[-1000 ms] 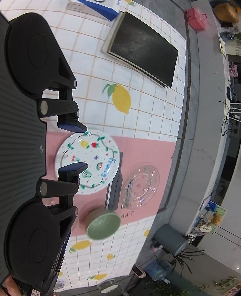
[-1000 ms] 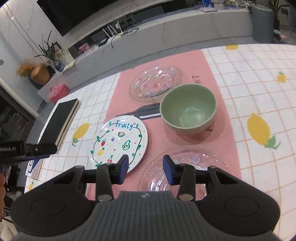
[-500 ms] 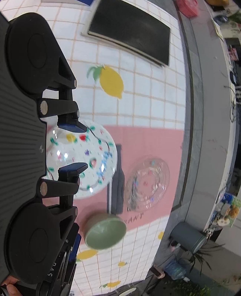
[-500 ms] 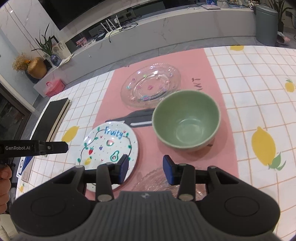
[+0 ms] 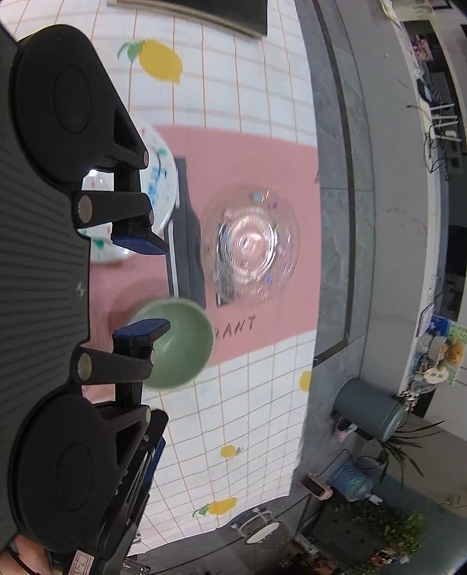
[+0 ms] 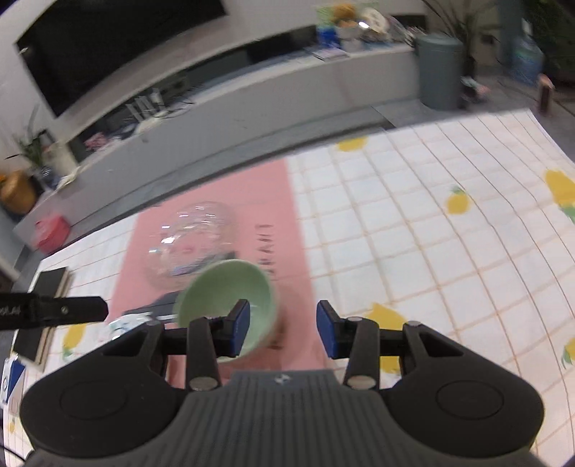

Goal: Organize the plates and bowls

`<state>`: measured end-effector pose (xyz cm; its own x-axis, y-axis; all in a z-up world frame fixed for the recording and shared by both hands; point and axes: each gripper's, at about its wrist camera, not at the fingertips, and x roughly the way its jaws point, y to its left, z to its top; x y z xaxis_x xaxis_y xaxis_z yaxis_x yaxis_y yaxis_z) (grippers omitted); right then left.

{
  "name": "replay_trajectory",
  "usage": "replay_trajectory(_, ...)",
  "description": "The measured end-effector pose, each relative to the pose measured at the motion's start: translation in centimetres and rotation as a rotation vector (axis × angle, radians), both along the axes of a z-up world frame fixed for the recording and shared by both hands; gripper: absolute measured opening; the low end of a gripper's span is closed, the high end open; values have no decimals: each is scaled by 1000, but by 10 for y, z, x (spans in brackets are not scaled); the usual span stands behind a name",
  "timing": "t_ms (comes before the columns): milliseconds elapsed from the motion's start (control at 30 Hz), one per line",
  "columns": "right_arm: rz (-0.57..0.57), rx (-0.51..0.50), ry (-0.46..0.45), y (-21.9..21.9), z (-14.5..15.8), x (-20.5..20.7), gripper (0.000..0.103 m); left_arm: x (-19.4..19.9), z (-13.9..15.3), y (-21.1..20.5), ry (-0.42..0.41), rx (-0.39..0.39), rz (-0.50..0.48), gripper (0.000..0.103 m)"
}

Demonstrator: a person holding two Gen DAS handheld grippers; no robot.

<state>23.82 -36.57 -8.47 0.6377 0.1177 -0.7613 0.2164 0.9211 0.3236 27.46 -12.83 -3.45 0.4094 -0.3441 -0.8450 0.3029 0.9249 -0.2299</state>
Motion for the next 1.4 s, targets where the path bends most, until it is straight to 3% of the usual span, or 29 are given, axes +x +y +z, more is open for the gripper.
replay_trajectory(300, 6, 51, 115, -8, -38, 24, 41, 20, -41, -39, 94, 47, 53, 46)
replay_trajectory(433, -4, 92, 141, -10, -51, 30, 30, 27, -54, -44, 140, 15, 78, 47)
replay_trajectory(600, -11, 111, 164, -7, -61, 36, 19, 33, -65, -54, 144, 58, 82, 46)
replay_trajectory(700, -12, 121, 167, -6, -64, 38, 10, 37, -73, -53, 160, 66, 105, 38)
replay_trajectory(933, 4, 133, 164, -2, -66, 41, 0, 39, -82, -51, 155, 92, 131, 12)
replay_trajectory(1067, 22, 187, 173, 2, -68, 42, 0, 40, -83, -47, 165, 72, 140, 10)
replay_trajectory(1400, 26, 174, 146, 1, -59, 41, 0, 35, -80, -45, 155, 72, 149, 8)
